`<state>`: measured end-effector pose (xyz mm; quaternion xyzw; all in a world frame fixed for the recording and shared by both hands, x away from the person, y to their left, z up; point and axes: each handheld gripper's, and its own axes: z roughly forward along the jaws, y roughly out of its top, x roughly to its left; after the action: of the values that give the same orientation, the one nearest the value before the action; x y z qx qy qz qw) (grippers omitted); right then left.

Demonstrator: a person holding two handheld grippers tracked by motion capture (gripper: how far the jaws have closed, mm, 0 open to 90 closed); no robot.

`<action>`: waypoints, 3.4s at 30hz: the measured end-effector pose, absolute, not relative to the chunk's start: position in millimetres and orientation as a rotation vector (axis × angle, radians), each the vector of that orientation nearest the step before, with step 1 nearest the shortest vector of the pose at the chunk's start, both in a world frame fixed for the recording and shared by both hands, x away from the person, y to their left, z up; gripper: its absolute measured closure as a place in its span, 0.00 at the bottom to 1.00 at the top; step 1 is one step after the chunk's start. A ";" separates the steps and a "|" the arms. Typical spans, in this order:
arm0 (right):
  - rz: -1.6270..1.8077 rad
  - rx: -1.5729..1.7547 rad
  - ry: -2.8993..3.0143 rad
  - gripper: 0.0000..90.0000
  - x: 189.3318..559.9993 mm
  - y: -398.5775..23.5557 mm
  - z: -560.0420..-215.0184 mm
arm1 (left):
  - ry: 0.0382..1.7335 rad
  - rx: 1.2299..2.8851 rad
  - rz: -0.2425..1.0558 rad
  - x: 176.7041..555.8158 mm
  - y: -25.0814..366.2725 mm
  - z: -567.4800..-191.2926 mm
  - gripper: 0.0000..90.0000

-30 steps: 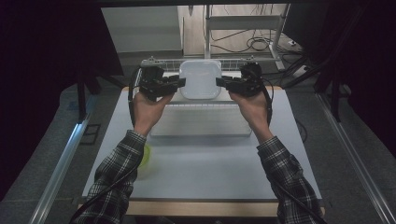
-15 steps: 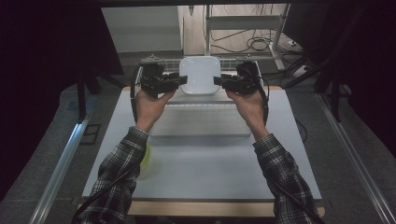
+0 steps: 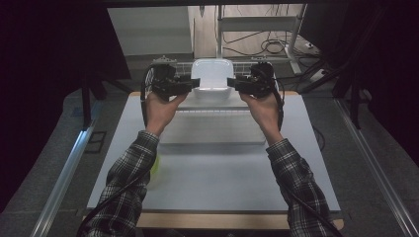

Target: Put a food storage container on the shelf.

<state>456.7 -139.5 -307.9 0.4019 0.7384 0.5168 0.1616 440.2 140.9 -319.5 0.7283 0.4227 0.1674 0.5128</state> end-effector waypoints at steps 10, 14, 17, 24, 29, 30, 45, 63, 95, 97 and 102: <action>1.472 1.169 2.060 0.65 462.3 -141.3 -306.9 | 1.034 1.740 0.419 447.3 139.5 -317.4 0.55; 1.475 1.166 2.061 0.65 462.2 -143.2 -307.5 | 1.030 1.742 0.431 448.6 140.7 -315.6 0.52; 1.485 1.154 2.065 0.65 460.5 -144.4 -307.9 | 1.015 1.722 0.415 444.3 143.7 -313.7 0.53; 1.505 1.107 2.082 0.70 451.0 -146.7 -308.0 | 0.959 1.733 0.448 421.5 146.0 -316.5 0.74; 1.511 1.081 2.083 0.71 443.7 -148.3 -310.5 | 0.937 1.763 0.391 409.4 143.9 -330.4 0.95; 1.515 1.082 2.086 0.71 442.5 -149.2 -311.4 | 0.935 1.773 0.380 409.1 142.9 -334.0 0.98; 1.534 1.082 2.121 0.70 430.4 -158.0 -327.9 | 0.987 1.813 0.389 426.9 132.1 -348.7 0.97; 1.479 0.973 2.207 0.48 395.5 -165.5 -352.4 | 0.870 1.846 0.400 375.9 129.1 -360.8 0.62; 1.319 0.870 2.372 0.02 331.8 -177.3 -440.4 | 0.798 1.906 0.340 287.5 135.6 -466.6 0.04; 1.344 0.871 2.397 0.02 324.3 -177.7 -448.9 | 0.813 1.905 0.320 282.7 137.3 -475.9 0.02; 1.356 0.862 2.408 0.02 313.3 -178.9 -462.4 | 0.816 1.924 0.319 270.9 140.7 -491.0 0.05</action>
<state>313.3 -178.9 -462.4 0.2956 0.8255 0.4648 0.1230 270.9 140.7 -491.0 0.7925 0.3362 0.1315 0.4915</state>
